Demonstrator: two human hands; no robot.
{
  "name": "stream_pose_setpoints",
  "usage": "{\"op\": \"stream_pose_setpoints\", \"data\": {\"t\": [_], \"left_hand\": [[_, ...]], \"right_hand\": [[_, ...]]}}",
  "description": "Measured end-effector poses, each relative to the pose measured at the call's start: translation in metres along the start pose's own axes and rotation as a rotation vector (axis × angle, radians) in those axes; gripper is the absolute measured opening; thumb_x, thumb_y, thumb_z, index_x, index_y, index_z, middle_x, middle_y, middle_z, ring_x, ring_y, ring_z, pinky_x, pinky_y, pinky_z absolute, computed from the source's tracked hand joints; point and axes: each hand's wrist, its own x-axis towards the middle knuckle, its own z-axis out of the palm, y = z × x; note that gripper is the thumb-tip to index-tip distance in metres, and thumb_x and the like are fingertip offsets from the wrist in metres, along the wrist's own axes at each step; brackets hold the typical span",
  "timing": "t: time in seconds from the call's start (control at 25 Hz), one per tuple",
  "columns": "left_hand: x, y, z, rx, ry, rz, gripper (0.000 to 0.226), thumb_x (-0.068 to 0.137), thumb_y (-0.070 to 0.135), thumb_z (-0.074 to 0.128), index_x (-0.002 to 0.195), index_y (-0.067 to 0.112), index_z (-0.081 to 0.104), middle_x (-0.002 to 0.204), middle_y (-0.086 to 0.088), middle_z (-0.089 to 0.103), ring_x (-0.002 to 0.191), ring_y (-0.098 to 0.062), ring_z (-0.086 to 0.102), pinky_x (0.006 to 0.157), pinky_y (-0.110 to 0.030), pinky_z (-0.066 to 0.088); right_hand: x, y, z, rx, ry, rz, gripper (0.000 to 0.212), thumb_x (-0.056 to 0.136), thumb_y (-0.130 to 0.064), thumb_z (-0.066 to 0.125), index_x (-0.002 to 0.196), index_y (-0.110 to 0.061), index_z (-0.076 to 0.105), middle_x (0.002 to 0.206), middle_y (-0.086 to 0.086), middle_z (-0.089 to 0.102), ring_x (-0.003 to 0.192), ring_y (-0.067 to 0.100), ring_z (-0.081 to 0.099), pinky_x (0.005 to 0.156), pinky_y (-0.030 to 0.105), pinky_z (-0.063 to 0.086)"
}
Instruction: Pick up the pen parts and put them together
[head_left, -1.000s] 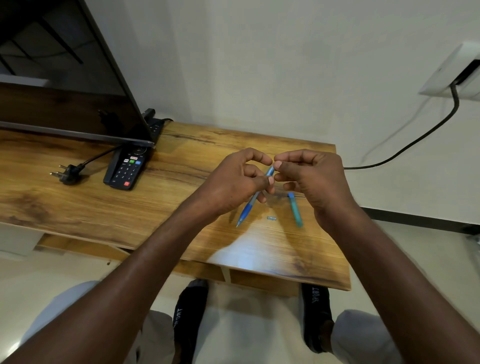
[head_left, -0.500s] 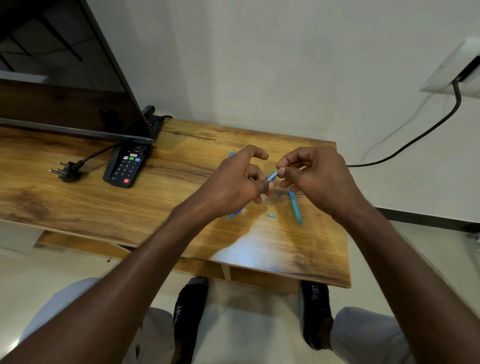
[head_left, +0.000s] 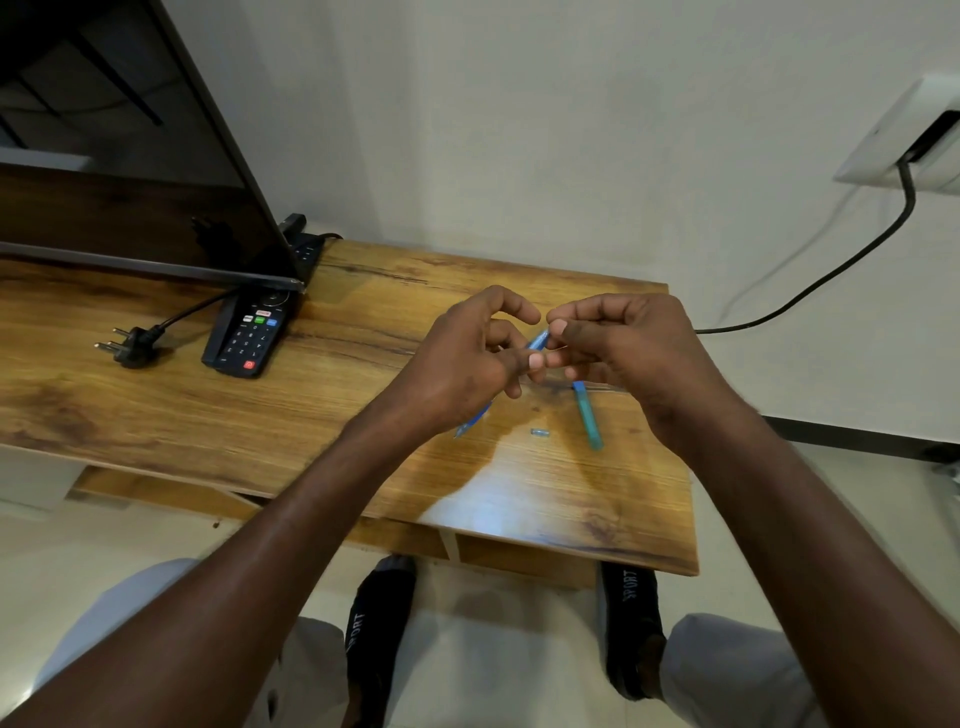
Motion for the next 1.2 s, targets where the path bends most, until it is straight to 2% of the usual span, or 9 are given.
{"op": "stream_pose_setpoints", "data": {"t": [0.12, 0.28, 0.56, 0.68, 0.84, 0.96, 1.04, 1.2], "left_hand": [[-0.001, 0.001, -0.001, -0.058, -0.011, 0.003, 0.02, 0.093, 0.002, 0.074, 0.112, 0.006, 0.066, 0.084, -0.016, 0.077, 0.066, -0.026, 0.069, 0.065, -0.03, 0.06], [-0.003, 0.006, -0.003, -0.184, 0.013, -0.015, 0.018, 0.095, 0.001, 0.072, 0.111, 0.001, 0.065, 0.087, -0.02, 0.078, 0.064, -0.024, 0.067, 0.055, -0.018, 0.05], [-0.004, 0.007, -0.003, -0.182, 0.024, -0.003, 0.016, 0.094, 0.001, 0.072, 0.108, 0.005, 0.066, 0.084, -0.014, 0.079, 0.063, -0.022, 0.068, 0.054, -0.017, 0.049], [-0.005, 0.007, -0.004, -0.199, 0.027, -0.014, 0.017, 0.094, 0.001, 0.073, 0.109, 0.003, 0.066, 0.083, -0.014, 0.079, 0.063, -0.021, 0.069, 0.054, -0.018, 0.049], [-0.006, 0.008, -0.005, -0.256, 0.04, -0.011, 0.018, 0.095, 0.0, 0.071, 0.111, 0.001, 0.064, 0.082, -0.016, 0.078, 0.062, -0.019, 0.068, 0.052, -0.018, 0.048], [-0.005, 0.007, -0.005, -0.252, 0.03, -0.025, 0.02, 0.095, -0.002, 0.071, 0.113, 0.001, 0.063, 0.086, -0.022, 0.078, 0.061, -0.019, 0.068, 0.052, -0.018, 0.049], [-0.005, 0.007, -0.005, -0.238, 0.008, -0.043, 0.021, 0.096, 0.0, 0.071, 0.115, 0.003, 0.063, 0.089, -0.022, 0.078, 0.063, -0.02, 0.069, 0.053, -0.018, 0.049], [-0.004, 0.006, -0.006, -0.239, -0.01, -0.044, 0.032, 0.097, 0.002, 0.07, 0.125, 0.015, 0.062, 0.092, -0.019, 0.079, 0.067, -0.02, 0.071, 0.054, -0.018, 0.05]], "right_hand": [[0.0, 0.001, 0.001, -0.022, 0.002, -0.057, 0.006, 0.096, -0.004, 0.074, 0.101, -0.002, 0.077, 0.084, 0.015, 0.08, 0.084, 0.032, 0.08, 0.066, 0.029, 0.064], [0.001, 0.002, 0.005, -0.001, 0.053, -0.15, 0.008, 0.095, -0.002, 0.074, 0.102, -0.003, 0.078, 0.085, 0.013, 0.081, 0.075, 0.022, 0.079, 0.063, 0.026, 0.061], [0.004, 0.006, 0.01, -0.151, 0.113, -0.285, 0.01, 0.094, -0.003, 0.075, 0.096, -0.01, 0.081, 0.084, 0.002, 0.08, 0.073, 0.018, 0.079, 0.061, 0.029, 0.06], [0.004, 0.007, 0.01, -0.163, 0.111, -0.281, 0.01, 0.094, -0.003, 0.075, 0.097, -0.009, 0.081, 0.085, 0.002, 0.08, 0.073, 0.017, 0.079, 0.061, 0.03, 0.061], [0.002, 0.005, 0.007, -0.011, 0.027, -0.209, 0.018, 0.097, 0.004, 0.068, 0.105, -0.007, 0.08, 0.09, 0.007, 0.082, 0.08, 0.021, 0.08, 0.067, 0.03, 0.064], [0.003, 0.005, 0.007, -0.099, 0.026, -0.231, 0.026, 0.099, 0.007, 0.062, 0.106, -0.009, 0.08, 0.091, 0.007, 0.081, 0.082, 0.02, 0.08, 0.065, 0.028, 0.062], [0.005, 0.006, 0.008, -0.142, 0.047, -0.238, 0.028, 0.099, 0.007, 0.059, 0.105, -0.01, 0.081, 0.091, 0.007, 0.08, 0.08, 0.02, 0.08, 0.064, 0.026, 0.06], [0.003, 0.005, 0.008, -0.032, 0.052, -0.17, 0.032, 0.099, 0.007, 0.056, 0.109, -0.012, 0.08, 0.09, 0.01, 0.08, 0.082, 0.024, 0.08, 0.066, 0.026, 0.061]]}}
